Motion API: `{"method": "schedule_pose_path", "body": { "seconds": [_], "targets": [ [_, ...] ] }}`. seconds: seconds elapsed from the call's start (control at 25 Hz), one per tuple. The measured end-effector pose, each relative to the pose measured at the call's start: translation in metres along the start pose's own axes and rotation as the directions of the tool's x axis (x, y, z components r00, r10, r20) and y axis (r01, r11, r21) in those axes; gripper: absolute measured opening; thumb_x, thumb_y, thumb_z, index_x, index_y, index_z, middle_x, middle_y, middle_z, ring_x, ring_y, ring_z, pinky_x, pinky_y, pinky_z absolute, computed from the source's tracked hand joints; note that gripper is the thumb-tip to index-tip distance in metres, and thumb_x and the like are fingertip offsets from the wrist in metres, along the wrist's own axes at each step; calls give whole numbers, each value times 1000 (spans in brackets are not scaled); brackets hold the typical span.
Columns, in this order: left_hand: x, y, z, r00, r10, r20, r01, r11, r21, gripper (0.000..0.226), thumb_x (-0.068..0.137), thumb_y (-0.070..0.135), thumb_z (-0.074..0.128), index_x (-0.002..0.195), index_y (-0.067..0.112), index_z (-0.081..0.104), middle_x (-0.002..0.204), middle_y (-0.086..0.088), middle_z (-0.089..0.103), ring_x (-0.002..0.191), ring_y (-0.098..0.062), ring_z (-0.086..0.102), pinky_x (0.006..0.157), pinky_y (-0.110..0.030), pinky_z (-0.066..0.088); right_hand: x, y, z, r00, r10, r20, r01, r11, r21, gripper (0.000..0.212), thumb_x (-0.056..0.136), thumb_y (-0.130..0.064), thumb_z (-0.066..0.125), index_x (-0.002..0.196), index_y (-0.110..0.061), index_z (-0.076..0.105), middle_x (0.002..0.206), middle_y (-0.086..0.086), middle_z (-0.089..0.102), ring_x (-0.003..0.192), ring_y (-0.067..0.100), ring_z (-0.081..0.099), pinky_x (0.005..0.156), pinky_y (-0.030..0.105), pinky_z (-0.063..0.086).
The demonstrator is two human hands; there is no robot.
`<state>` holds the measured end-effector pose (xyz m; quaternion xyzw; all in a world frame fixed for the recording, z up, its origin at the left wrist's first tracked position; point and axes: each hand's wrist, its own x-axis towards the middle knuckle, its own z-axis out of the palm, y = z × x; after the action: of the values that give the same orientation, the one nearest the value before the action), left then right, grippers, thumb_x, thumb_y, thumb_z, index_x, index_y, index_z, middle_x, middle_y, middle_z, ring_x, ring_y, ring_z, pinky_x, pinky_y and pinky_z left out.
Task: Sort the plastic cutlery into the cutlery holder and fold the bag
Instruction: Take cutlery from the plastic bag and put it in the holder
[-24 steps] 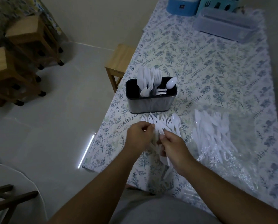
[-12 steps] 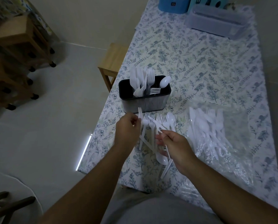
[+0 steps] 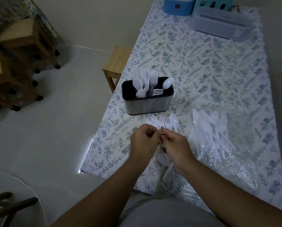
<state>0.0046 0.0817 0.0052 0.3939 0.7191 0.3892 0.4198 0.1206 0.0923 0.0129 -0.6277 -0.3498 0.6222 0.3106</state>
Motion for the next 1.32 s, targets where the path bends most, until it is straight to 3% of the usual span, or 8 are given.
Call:
{"method": "schedule_pose_path", "body": {
  "seconds": [0.28,0.36,0.52,0.72,0.88,1.08,1.2,1.32],
  "targets": [
    [3,-12,2,962,-52,266,59,998,-18,9,88,23,69,84,19,75,78,-2,75,78,-21,73,81,-45,61,2,16,-32,961,264,81,-277,918,286,49,85,6,73,131,-3,60,98,19,78,87,29,76,78,39,62],
    [12,-12,-1,976,-32,214,8,993,114,9,89,23,68,84,17,74,76,1,73,75,-19,71,74,-37,61,-1,20,-35,963,257,76,-268,932,246,46,85,5,73,129,2,60,98,17,78,86,26,77,72,34,62],
    [43,-15,-10,999,-28,-21,34,934,355,17,86,24,74,94,16,61,86,7,63,76,-11,62,59,-20,48,2,23,-38,973,227,27,-229,960,162,42,84,0,76,124,-2,65,100,15,78,93,30,75,91,47,59],
    [57,-19,-7,998,-51,-25,57,888,456,17,80,12,71,89,18,59,81,2,65,73,-16,62,54,-22,44,-2,19,-41,983,185,5,-185,981,49,37,81,-10,81,116,-12,71,97,10,79,82,22,75,67,31,59],
    [41,-21,-14,999,24,-34,-11,943,332,13,83,13,72,90,19,62,85,6,67,76,-9,65,60,-28,56,-2,17,-40,989,149,-9,-148,986,73,37,82,-10,81,118,-13,70,98,5,79,90,20,76,71,31,59],
    [18,-8,-8,979,197,-45,-192,978,86,22,87,13,74,107,21,68,88,12,69,77,-1,67,70,-18,56,2,8,-32,999,27,-29,-25,998,61,38,85,-12,78,122,-16,69,106,0,77,96,13,74,81,34,61],
    [6,5,6,992,124,39,-122,992,-39,28,90,13,72,118,18,71,92,11,73,81,3,69,72,-10,54,4,3,-29,999,-33,-33,36,996,77,37,87,-13,77,123,-17,68,106,-2,77,98,13,74,88,35,59],
    [-9,1,17,994,24,104,-10,991,-136,24,94,11,63,115,16,75,99,4,77,89,-4,73,81,-23,59,4,5,-31,1000,-24,-4,24,996,91,32,87,-12,76,118,-17,69,100,2,79,91,15,77,82,34,61]
  ]
}}
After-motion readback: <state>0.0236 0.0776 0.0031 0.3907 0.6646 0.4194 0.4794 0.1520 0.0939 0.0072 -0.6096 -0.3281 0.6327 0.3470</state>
